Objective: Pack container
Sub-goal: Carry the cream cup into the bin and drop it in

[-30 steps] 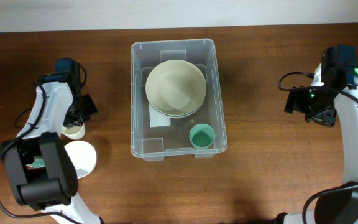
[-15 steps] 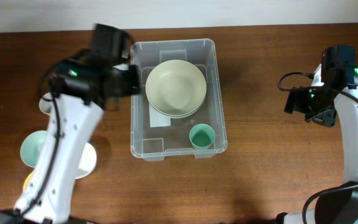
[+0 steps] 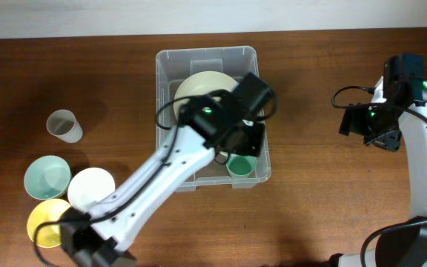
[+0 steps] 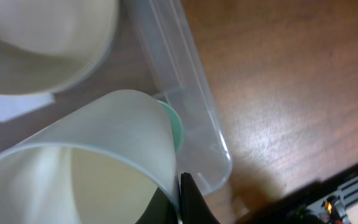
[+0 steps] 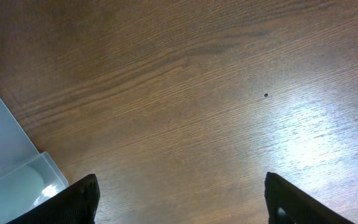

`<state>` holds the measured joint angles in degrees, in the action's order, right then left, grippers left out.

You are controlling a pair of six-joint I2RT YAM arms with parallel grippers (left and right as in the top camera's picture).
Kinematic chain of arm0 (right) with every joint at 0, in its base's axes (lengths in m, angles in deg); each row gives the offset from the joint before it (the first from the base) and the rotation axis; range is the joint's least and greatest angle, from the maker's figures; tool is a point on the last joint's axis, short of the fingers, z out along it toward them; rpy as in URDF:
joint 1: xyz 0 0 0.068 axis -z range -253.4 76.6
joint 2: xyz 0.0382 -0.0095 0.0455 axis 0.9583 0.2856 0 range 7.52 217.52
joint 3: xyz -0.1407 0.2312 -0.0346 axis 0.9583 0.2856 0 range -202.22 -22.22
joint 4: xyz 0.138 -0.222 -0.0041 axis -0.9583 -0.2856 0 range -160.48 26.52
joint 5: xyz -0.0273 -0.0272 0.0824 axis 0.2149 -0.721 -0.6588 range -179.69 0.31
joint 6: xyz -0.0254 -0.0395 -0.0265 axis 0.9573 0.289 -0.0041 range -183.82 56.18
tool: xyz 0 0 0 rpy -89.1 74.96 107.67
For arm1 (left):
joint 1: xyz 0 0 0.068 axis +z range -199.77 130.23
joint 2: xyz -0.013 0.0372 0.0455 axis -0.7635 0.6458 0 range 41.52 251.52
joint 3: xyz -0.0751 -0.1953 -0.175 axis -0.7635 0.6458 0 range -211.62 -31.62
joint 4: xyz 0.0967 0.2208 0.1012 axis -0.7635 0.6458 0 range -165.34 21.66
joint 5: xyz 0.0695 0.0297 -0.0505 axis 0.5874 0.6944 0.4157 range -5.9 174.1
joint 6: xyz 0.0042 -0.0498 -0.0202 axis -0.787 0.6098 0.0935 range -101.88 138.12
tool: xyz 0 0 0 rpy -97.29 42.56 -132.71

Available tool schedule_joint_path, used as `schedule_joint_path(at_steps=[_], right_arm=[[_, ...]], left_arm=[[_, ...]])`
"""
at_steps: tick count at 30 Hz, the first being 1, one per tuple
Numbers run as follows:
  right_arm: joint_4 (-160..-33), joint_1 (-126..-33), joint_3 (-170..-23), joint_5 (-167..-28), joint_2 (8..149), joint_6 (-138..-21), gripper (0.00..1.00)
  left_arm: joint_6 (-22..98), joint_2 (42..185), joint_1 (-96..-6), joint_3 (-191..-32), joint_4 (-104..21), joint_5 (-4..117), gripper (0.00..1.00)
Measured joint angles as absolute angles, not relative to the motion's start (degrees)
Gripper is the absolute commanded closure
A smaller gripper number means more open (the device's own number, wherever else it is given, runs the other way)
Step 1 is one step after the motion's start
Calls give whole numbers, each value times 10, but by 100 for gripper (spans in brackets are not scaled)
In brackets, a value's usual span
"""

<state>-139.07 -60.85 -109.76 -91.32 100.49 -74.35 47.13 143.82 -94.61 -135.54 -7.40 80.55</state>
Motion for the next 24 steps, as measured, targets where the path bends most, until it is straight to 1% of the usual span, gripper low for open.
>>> schedule_joint_path(at_steps=[5,8,9,10,13,24], right_arm=[[-1391,-608,-1098,-913,1005,-744,20],[-1391,-608,-1098,-913,1005,-744,20],[-1391,-608,-1098,-913,1005,-743,20],[-1391,-608,-1097,-913,1005,-744,20],[-1391,-608,-1097,-913,1005,-743,20],[-1392,-608,-1097,-913,1005,-743,20]], left_arm=[[476,1470,-958,-1354,-72,792,99],[477,1470,-958,-1354,-69,789,94],[478,1470,-958,-1354,-69,787,89],[477,1470,-958,-1354,-69,787,80],[482,1470,-958,-1354,-69,784,66],[477,1470,-950,-1354,-57,794,65]])
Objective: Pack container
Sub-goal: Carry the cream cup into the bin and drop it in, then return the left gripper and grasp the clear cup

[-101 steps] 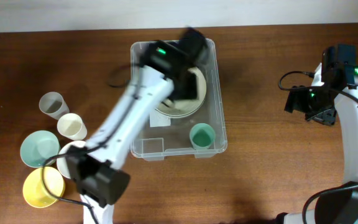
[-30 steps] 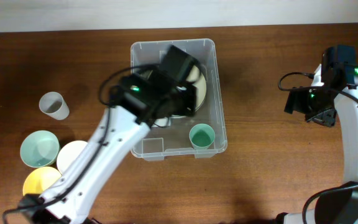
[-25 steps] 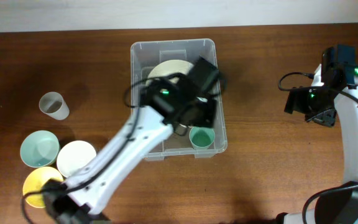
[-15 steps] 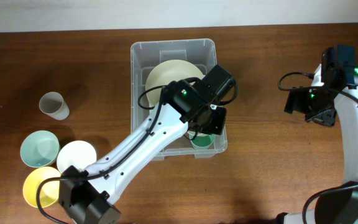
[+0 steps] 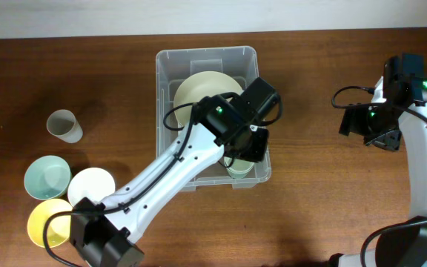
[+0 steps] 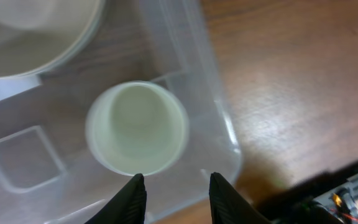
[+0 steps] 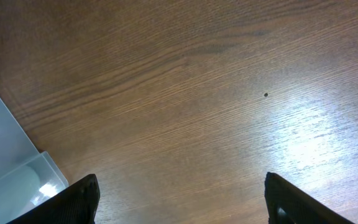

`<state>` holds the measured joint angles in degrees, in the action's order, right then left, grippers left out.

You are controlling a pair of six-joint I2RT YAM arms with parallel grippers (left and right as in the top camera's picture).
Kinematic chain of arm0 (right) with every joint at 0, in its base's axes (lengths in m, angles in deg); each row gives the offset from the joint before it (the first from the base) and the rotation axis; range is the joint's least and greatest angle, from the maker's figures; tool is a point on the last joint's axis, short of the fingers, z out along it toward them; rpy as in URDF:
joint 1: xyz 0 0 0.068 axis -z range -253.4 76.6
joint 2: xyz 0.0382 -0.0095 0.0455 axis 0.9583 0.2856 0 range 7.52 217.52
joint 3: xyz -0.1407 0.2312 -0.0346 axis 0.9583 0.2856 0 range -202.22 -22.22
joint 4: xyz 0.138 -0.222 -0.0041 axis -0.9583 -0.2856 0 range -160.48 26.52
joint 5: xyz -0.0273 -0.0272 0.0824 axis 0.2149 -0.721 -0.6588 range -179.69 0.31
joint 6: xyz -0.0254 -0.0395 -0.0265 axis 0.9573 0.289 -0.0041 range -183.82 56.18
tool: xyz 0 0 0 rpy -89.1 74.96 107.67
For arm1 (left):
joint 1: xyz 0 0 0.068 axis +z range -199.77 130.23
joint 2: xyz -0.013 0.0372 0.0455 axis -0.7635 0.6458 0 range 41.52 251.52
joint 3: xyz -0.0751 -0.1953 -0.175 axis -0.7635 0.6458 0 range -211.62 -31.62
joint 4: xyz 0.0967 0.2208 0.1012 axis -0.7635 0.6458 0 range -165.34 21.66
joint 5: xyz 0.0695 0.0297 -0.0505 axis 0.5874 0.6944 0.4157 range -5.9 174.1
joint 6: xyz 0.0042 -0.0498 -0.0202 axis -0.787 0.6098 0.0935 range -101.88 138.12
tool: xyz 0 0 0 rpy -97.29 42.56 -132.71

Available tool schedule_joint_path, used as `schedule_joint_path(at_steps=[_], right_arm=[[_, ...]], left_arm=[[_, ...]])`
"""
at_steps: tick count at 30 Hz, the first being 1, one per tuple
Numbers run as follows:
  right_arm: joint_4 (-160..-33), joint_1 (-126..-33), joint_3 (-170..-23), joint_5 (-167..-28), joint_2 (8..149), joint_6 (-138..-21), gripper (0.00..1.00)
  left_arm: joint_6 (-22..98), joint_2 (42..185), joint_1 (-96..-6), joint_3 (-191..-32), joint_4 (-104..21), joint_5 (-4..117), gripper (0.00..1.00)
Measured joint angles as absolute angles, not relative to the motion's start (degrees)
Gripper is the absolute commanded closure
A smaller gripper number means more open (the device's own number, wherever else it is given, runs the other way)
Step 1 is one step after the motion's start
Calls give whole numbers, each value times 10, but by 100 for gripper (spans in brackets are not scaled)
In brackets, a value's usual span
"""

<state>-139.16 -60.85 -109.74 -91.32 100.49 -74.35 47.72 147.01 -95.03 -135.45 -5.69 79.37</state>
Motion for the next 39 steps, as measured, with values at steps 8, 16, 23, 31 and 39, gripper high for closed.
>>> schedule_joint_path(at_steps=[8,16,23,31,39], right_arm=[[-1393,-608,-1097,-913,1005,-744,20],[-1393,-608,-1097,-913,1005,-743,20],[-1393,-608,-1097,-913,1005,-744,20],[-1393,-608,-1097,-913,1005,-744,20],[-1393,-608,-1097,-913,1005,-744,20]], left_arm=[[475,1465,-789,-1361,-5,890,40],[454,1423,-507,-1370,-13,944,32],[407,1462,-385,-1372,-68,936,31],[366,1598,-354,-1373,-96,924,31],[355,1667,-355,-1373,-112,918,54]])
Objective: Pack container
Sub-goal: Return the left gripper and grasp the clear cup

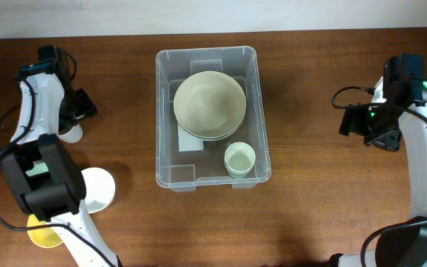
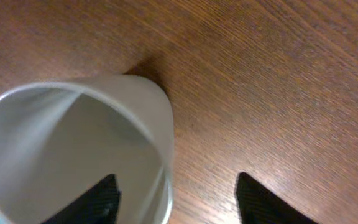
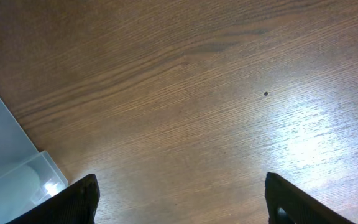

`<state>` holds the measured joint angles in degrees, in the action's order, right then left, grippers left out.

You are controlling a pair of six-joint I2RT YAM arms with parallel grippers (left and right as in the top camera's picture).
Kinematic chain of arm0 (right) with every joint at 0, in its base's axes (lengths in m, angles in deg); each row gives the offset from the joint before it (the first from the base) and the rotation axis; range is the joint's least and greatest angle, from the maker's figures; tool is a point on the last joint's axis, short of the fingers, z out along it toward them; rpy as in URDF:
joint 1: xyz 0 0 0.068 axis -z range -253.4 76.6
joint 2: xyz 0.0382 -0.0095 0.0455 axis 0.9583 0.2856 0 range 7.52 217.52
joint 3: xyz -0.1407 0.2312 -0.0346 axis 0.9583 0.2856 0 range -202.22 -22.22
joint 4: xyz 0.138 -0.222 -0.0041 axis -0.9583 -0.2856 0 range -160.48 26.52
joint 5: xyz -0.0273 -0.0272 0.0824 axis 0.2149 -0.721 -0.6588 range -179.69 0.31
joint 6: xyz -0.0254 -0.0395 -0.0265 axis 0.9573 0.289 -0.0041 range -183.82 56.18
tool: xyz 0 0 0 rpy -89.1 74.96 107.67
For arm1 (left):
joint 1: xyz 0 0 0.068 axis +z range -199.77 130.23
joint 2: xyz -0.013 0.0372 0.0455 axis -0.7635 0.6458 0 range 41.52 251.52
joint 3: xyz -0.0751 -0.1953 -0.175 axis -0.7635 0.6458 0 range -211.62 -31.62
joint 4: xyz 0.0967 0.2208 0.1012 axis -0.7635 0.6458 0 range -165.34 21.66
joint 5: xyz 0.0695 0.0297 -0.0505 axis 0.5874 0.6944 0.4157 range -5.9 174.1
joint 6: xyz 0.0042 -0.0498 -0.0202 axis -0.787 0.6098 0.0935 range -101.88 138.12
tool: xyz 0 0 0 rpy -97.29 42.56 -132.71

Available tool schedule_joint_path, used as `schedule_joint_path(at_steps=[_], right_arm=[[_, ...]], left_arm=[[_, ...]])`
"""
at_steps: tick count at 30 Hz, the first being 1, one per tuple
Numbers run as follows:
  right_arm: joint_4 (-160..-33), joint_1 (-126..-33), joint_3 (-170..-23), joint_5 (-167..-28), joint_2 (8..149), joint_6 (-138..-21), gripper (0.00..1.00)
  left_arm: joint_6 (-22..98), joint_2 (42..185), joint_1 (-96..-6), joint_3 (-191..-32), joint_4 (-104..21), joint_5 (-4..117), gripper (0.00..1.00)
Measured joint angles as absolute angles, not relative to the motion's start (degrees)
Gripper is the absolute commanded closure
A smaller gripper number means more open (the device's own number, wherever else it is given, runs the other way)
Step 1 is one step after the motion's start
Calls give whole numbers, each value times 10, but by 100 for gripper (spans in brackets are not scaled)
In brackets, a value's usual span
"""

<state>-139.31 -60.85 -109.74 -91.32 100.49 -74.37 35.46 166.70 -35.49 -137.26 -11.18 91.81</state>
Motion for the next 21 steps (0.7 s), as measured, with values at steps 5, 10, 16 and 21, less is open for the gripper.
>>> schedule_joint_path(at_steps=[5,10,16,21], right_arm=[[-1394,-608,-1097,-913,1005,-743,19],[-1395,-608,-1097,-913,1005,-743,20],[-1395,-608,-1097,-913,1005,-743,19],[-1395,-608,-1097,-913,1005,-744,19]], left_arm=[[349,1672,-355,-1373,-117,916,83],[349,1672,-355,-1373,-117,916,99],[348,1672,-356,-1379,-89,915,100],[348,1676,-371,-1461,-13,903,99]])
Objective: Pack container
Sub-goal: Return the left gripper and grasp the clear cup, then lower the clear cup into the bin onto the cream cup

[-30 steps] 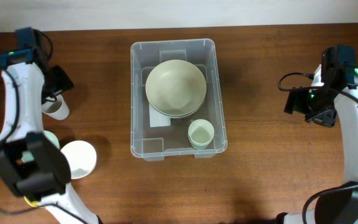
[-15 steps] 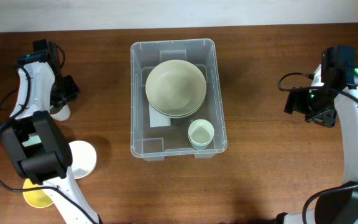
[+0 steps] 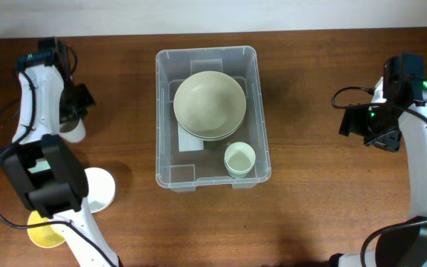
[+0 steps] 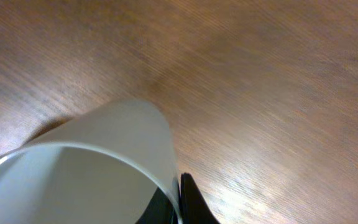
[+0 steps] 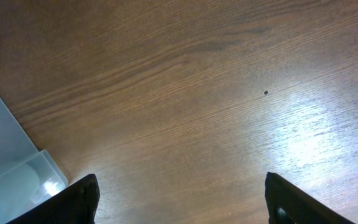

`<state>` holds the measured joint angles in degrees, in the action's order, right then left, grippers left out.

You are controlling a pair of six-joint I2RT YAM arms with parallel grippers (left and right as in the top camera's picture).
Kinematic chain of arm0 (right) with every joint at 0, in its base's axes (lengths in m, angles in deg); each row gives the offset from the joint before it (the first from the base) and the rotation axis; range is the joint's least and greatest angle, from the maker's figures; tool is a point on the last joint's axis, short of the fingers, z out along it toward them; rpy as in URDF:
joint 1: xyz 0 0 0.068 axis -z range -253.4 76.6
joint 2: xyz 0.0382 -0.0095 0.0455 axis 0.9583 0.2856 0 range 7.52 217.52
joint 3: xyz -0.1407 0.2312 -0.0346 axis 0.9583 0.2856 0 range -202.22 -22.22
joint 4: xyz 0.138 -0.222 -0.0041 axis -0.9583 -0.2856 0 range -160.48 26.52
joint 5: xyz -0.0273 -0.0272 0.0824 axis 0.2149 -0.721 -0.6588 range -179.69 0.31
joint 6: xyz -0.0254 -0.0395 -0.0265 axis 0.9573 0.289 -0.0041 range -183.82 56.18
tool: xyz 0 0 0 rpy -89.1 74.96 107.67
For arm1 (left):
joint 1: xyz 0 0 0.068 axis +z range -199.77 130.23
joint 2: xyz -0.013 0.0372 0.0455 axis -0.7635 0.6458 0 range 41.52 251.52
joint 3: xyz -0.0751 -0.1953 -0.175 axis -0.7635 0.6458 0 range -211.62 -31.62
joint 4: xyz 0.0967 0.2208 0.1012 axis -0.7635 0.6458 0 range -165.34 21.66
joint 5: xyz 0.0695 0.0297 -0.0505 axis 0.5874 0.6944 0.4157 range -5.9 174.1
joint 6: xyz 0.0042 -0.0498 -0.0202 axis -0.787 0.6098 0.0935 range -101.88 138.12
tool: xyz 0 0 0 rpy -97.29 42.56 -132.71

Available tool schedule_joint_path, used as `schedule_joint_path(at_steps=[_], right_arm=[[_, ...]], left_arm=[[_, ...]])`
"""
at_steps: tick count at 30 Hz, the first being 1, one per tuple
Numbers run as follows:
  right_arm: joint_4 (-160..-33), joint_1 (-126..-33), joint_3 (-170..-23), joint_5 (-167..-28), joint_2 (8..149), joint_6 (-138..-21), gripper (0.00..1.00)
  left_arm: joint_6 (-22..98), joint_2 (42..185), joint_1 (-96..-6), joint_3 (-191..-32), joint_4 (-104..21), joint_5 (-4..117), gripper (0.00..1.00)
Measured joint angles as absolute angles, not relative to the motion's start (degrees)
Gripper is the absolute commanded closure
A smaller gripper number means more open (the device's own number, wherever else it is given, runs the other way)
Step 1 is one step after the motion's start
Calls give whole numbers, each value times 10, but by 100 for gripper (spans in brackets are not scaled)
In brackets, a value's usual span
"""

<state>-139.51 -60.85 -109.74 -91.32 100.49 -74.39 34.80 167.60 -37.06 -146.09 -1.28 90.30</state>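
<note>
The clear plastic container (image 3: 164, 89) stands mid-table and holds a stack of cream bowls (image 3: 209, 104) and a pale cup (image 3: 239, 159) in its near right corner. At the far left a grey cup (image 4: 98, 168) stands by the table's edge, also visible under the arm from overhead (image 3: 73, 132). My left gripper (image 4: 178, 202) is shut on the cup's wall, one finger inside and one outside. My right gripper (image 5: 179, 202) hangs open over bare wood to the right of the container, nothing between its fingers.
A white bowl (image 3: 95, 189) and a yellow bowl (image 3: 41, 225) lie at the near left, partly under my left arm. The container's corner (image 5: 11, 168) shows at the left of the right wrist view. My right arm (image 3: 421, 163) runs along the right edge.
My left gripper, which stood open around the grey cup's rim, is now shut on the cup's wall. The right arm has not moved.
My left gripper held a pale cup over the container's near right corner. Then that cup sat in the corner, the gripper open above it. Later the left arm was at the far left, open around the grey cup, and now grips it.
</note>
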Motion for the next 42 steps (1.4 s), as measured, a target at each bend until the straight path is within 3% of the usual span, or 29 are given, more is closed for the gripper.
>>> schedule_joint_path(at_steps=[9,23,42], right_arm=[[-1396,-608,-1097,-913,1005,-743,20],[-1400,-608,-1097,-913,1005,-744,20],[-1401,-608,-1097,-913,1005,-743,20]], left_arm=[[348,1636,-507,-1670,121,896,99],[394,1572,-841,-1696,181,887,99],[463,1584,-972,-1620,127,868,100]])
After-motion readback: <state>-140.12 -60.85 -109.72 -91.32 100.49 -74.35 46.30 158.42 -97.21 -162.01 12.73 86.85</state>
